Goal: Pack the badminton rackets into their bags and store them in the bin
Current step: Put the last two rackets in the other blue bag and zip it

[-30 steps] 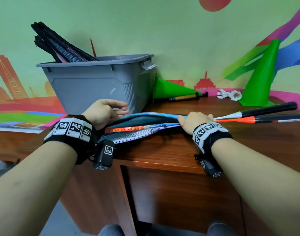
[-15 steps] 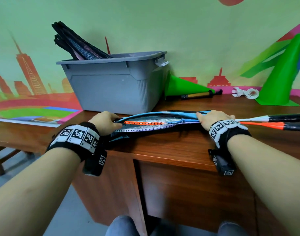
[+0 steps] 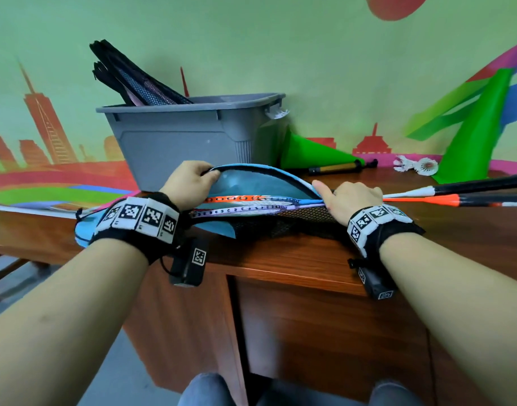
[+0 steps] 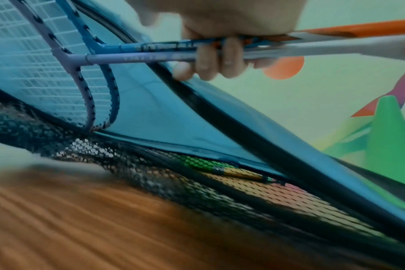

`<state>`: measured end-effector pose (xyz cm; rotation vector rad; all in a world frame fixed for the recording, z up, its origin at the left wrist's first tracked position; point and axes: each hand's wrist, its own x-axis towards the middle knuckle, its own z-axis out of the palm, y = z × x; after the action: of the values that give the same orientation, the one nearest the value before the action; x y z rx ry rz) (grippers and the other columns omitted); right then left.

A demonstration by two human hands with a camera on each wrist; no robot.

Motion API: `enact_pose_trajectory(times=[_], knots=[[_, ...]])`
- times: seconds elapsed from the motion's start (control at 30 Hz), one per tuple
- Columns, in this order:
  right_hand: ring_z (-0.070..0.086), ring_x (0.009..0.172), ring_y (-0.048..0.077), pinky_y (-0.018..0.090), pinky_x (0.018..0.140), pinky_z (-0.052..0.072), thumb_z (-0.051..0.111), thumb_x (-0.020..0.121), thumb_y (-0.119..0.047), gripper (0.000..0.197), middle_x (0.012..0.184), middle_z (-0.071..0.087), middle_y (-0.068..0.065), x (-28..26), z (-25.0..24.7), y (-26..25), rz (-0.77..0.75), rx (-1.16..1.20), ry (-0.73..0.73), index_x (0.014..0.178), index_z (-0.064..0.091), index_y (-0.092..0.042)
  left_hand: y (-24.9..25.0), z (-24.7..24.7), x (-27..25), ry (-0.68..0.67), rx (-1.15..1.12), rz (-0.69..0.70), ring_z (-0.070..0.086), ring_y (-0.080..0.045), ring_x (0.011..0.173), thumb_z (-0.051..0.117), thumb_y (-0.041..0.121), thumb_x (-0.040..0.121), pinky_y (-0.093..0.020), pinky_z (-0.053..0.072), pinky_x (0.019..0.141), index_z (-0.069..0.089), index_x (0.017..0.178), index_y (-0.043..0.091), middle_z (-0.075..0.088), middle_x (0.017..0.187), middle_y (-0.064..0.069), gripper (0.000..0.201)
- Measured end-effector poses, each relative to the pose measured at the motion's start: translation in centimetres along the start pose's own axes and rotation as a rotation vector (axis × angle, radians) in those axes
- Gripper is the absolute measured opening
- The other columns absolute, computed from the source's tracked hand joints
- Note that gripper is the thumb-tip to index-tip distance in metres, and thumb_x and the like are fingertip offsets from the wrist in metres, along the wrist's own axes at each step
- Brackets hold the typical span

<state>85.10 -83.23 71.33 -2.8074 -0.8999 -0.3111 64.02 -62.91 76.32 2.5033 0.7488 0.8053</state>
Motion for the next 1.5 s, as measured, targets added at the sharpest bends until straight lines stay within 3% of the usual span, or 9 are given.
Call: enact_pose_trajectory(times=[0.2,0.5,0.67,0.83,0.9,1.13,1.23,1.37,1.5], knots=[[0.057,0.085,0.026,0.038,0.079,0.029,0.030,0.090,-0.065,0.051,0.079,0.064,-0.002,-1.3,0.0,0.6,-0.292,-0.062,0.133,0.078,0.061,-0.026,-0.7,0.1,0.1,-0.061,-0.083,-0.112,0.054,-0.022,0.071,0.050,0.025,0.095,-0.031,0.043,0.069,0.067,0.089,0.001,0.060,0.077,-0.011,0.030],[0.058,0.096,0.024,0.037,0.085,0.030,0.033,0.090,-0.063,0.046,0.088,0.064,0.000,-1.2,-1.4,0.8,-0.196,-0.017,-0.054,0.085,0.064,-0.029,2.8,0.2,-2.3,-0.363,0.134,0.108,0.059,-0.014,0.098,0.075,0.045,0.074,-0.026,0.043,0.087,0.060,0.118,0.024,0.061,0.105,0.008,0.051],[0.057,0.096,0.023,0.038,0.087,0.029,0.035,0.089,-0.064,0.047,0.083,0.061,-0.002,-1.2,-2.2,-0.1,-0.154,-0.026,-0.076,0.090,0.066,-0.030,2.5,1.3,-2.5,-0.170,0.405,0.200,0.060,-0.029,0.087,0.061,0.033,0.086,-0.028,0.037,0.067,0.068,0.097,0.022,0.058,0.079,0.001,0.017],[0.055,0.099,0.024,0.032,0.080,0.035,0.050,0.089,-0.039,0.029,0.096,0.061,0.002,-2.7,-2.2,-2.5,-0.294,0.101,0.280,0.088,0.071,-0.019,2.2,1.4,-1.8,-0.089,0.392,0.178,0.059,-0.034,0.086,0.061,0.034,0.087,-0.030,0.043,0.067,0.068,0.095,0.022,0.067,0.087,-0.006,0.016],[0.061,0.090,0.029,0.029,0.069,0.041,0.051,0.088,-0.033,0.030,0.088,0.066,0.009,-3.0,-1.3,-3.8,-0.337,0.145,0.100,0.084,0.072,-0.011,2.0,1.6,-1.6,-0.066,0.392,0.190,0.060,-0.034,0.088,0.061,0.034,0.087,-0.032,0.046,0.070,0.068,0.096,0.023,0.069,0.092,-0.008,0.016],[0.042,0.130,0.030,0.041,0.104,0.036,0.058,0.088,-0.040,0.064,0.140,0.044,0.010,-1.0,3.1,-5.2,-0.189,0.009,-0.282,0.141,0.033,-0.014,2.3,0.5,-1.6,-0.025,0.285,0.168,0.049,-0.030,0.072,0.066,0.030,0.085,-0.029,0.034,0.061,0.058,0.073,0.022,0.057,0.069,-0.005,0.017],[0.056,0.115,0.029,0.033,0.090,0.045,0.057,0.089,-0.030,0.041,0.124,0.060,0.009,0.2,2.8,-5.4,-0.202,0.033,-0.312,0.127,0.054,-0.014,2.5,-0.2,-1.2,-0.004,0.236,0.150,0.047,-0.027,0.069,0.068,0.029,0.083,-0.028,0.031,0.061,0.053,0.070,0.027,0.049,0.063,0.001,0.020],[0.062,0.095,0.030,0.029,0.072,0.045,0.052,0.090,-0.026,0.015,0.093,0.065,0.008,-0.3,1.2,-5.6,-0.305,0.108,-0.186,0.084,0.063,-0.018,1.7,-0.6,-0.3,0.023,0.250,0.085,0.058,-0.031,0.081,0.070,0.028,0.079,-0.031,0.042,0.066,0.070,0.089,0.022,0.066,0.081,-0.005,0.011],[0.054,0.102,0.029,0.035,0.083,0.043,0.049,0.092,-0.028,0.025,0.106,0.059,0.008,-1.3,-2.0,-4.9,-0.411,0.164,0.146,0.098,0.068,-0.013,2.2,-1.4,0.3,0.014,0.243,0.023,0.059,-0.032,0.080,0.073,0.026,0.074,-0.029,0.040,0.063,0.067,0.080,0.023,0.067,0.080,-0.006,0.009]])
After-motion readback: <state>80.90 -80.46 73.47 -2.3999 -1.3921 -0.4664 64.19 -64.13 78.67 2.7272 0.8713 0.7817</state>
